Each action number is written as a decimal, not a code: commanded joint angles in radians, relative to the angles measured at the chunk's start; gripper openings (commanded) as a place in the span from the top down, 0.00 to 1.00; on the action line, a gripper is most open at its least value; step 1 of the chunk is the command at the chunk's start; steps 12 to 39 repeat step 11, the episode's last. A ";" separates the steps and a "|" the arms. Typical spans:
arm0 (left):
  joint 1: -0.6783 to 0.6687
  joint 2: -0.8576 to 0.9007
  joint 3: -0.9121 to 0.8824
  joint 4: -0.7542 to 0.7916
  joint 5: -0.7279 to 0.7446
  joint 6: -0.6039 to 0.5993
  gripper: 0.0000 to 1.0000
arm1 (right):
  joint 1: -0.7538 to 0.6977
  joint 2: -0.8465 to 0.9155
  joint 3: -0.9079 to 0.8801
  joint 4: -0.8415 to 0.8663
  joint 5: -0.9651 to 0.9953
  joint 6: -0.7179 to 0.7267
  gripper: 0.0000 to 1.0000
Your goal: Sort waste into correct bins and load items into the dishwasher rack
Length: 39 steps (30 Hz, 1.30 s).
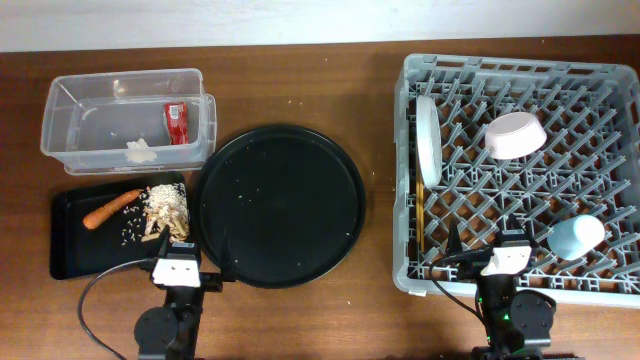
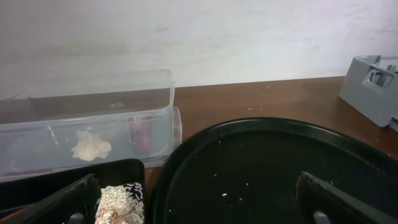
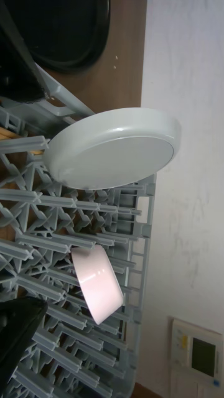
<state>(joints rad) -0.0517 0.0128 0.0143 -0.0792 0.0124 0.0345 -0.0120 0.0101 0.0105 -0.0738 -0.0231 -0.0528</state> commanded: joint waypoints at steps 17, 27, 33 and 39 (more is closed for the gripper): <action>-0.005 -0.008 -0.005 -0.001 0.018 0.016 0.01 | 0.005 -0.007 -0.005 -0.005 0.005 0.000 0.02; -0.005 -0.008 -0.005 -0.001 0.018 0.016 0.01 | 0.005 -0.007 -0.005 -0.005 0.005 0.000 0.02; -0.005 -0.008 -0.005 -0.001 0.018 0.016 0.01 | 0.005 -0.007 -0.005 -0.005 0.005 0.000 0.02; -0.005 -0.008 -0.005 -0.001 0.018 0.016 0.01 | 0.005 -0.007 -0.005 -0.005 0.005 0.000 0.02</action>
